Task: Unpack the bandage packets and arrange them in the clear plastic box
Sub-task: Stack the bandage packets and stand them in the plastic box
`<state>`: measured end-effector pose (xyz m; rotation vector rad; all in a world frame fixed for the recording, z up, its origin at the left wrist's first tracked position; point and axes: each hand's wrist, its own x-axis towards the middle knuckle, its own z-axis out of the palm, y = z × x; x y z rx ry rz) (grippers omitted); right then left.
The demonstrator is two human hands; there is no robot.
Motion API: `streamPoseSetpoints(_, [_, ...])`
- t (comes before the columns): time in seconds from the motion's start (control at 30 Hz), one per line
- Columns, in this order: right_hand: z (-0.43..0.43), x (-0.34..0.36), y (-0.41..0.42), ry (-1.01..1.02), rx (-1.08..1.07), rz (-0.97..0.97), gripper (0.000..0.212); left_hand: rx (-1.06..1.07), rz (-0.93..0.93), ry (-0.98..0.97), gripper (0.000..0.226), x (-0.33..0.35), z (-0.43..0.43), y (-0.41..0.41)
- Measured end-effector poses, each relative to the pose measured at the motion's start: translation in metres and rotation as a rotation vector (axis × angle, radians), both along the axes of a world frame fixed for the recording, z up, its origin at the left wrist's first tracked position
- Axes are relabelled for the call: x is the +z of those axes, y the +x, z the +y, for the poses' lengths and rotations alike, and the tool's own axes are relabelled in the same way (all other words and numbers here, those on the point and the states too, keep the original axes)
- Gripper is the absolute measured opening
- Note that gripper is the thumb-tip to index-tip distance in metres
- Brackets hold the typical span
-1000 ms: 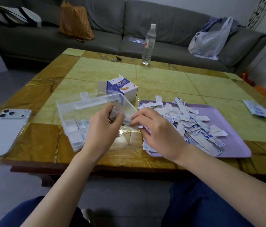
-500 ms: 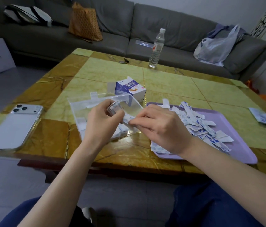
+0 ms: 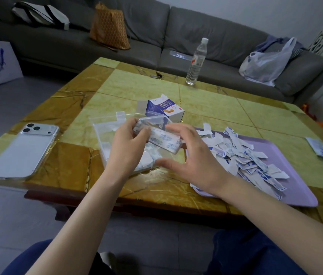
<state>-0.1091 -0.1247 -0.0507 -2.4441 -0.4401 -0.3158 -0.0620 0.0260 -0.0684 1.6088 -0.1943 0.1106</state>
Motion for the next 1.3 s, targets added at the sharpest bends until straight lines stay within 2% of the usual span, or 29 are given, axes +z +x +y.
streamPoseSetpoints(0.07, [0.004, -0.001, -0.003, 0.205, -0.072, 0.119, 0.059, 0.003, -0.036, -0.009, 0.011, 0.001, -0.002, -0.004])
streamPoseSetpoints(0.17, [0.0, -0.005, 0.0, 0.405, -0.135, 0.117, 0.024, -0.005, -0.1, 0.051, 0.009, -0.001, -0.008, -0.014])
streamPoseSetpoints(0.37, [-0.037, -0.03, -0.004, 0.294, -0.221, 0.052, 0.013, -0.126, -0.315, 0.437, 0.009, -0.019, -0.029, -0.03])
streamPoseSetpoints(0.53, [-0.074, -0.053, -0.016, 0.24, -0.374, 0.109, 0.016, -0.163, -0.311, 0.684, 0.009, -0.035, -0.057, -0.027])
streamPoseSetpoints(0.67, [-0.089, -0.068, -0.02, 0.207, -0.431, 0.145, 0.016, -0.259, -0.266, 0.763, 0.009, -0.046, -0.077, -0.022])
streamPoseSetpoints(0.77, [-0.089, -0.073, -0.02, 0.2, -0.432, 0.195, 0.027, -0.333, -0.27, 0.851, 0.006, -0.057, -0.09, -0.018])
streamPoseSetpoints(0.83, [-0.085, -0.075, -0.02, 0.183, -0.38, 0.254, 0.036, -0.372, -0.288, 0.935, 0.013, -0.062, -0.096, -0.017])
streamPoseSetpoints(0.93, [-0.085, -0.083, -0.018, -0.031, -0.28, 0.353, 0.047, -0.378, -0.338, 1.093, 0.026, -0.064, -0.101, -0.021])
streamPoseSetpoints(1.03, [-0.088, -0.087, -0.018, -0.212, -0.237, 0.336, 0.046, -0.339, -0.377, 1.178, 0.031, -0.063, -0.102, -0.024])
streamPoseSetpoints(1.1, [-0.088, -0.084, -0.017, -0.234, -0.239, 0.293, 0.039, -0.339, -0.389, 1.192, 0.028, -0.06, -0.101, -0.024])
streamPoseSetpoints(1.17, [-0.087, -0.078, -0.017, -0.215, -0.265, 0.232, 0.026, -0.323, -0.362, 1.112, 0.024, -0.053, -0.097, -0.023])
streamPoseSetpoints(1.23, [-0.085, -0.072, -0.017, -0.114, -0.301, 0.164, 0.014, -0.289, -0.281, 0.898, 0.015, -0.045, -0.092, -0.019])
streamPoseSetpoints(1.3, [-0.083, -0.064, -0.018, 0.041, -0.31, 0.15, 0.012, -0.246, -0.217, 0.65, 0.006, -0.037, -0.087, -0.014])
